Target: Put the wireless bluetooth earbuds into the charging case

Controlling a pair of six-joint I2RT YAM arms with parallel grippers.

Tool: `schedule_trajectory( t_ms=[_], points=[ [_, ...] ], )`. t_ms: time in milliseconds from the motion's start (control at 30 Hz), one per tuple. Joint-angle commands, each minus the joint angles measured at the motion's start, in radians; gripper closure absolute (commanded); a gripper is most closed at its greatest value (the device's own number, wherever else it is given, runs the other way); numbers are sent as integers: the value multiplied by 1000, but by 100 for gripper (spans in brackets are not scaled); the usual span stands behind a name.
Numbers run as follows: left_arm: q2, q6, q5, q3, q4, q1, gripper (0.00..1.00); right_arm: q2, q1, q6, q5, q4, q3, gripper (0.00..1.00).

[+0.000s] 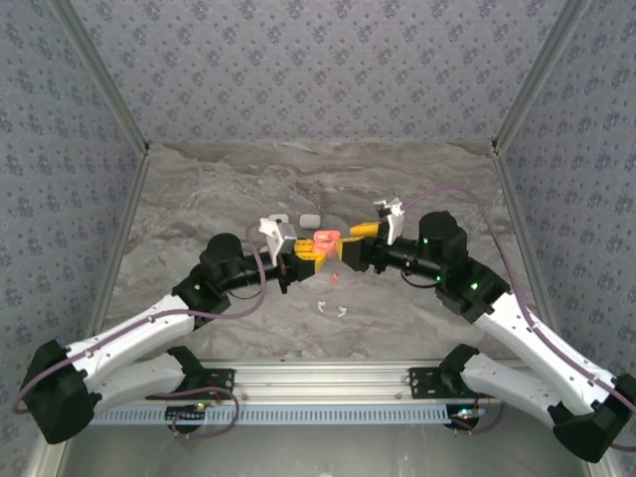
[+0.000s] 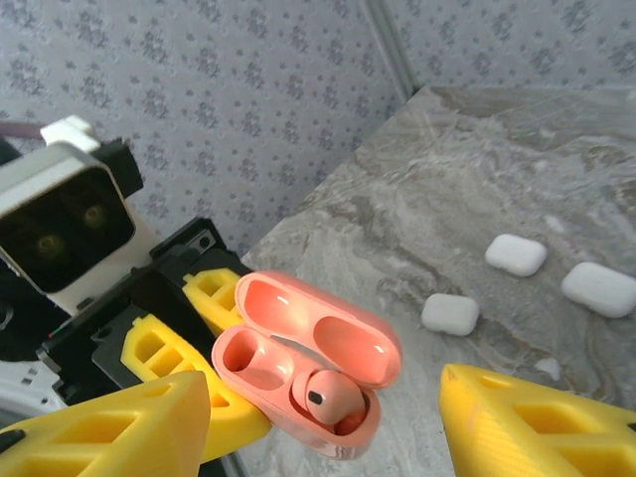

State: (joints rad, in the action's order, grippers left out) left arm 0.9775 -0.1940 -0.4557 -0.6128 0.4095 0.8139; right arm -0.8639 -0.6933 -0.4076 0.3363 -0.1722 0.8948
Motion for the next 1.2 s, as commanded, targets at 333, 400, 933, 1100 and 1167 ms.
schedule_trajectory(
  t_ms=[333,400,933,1100,1167],
  points=[
    [-255,94,207,65,-188,6,100,-217,61,-126,-211,-199,-68,41],
    [-294,99,221,77,-216,7,100,-294,51,-123,-193,-174,-82,43],
    [-385,106,257,99,-271,6,100,-788,-41,-32,-252,-161,81,50],
    [-393,105,257,97,-279,7,100,-858,-45,-11,-255,-171,123,54],
    [-397,107,259,98,-281,7,100,-873,-46,-8,-257,-171,130,56]
  ],
)
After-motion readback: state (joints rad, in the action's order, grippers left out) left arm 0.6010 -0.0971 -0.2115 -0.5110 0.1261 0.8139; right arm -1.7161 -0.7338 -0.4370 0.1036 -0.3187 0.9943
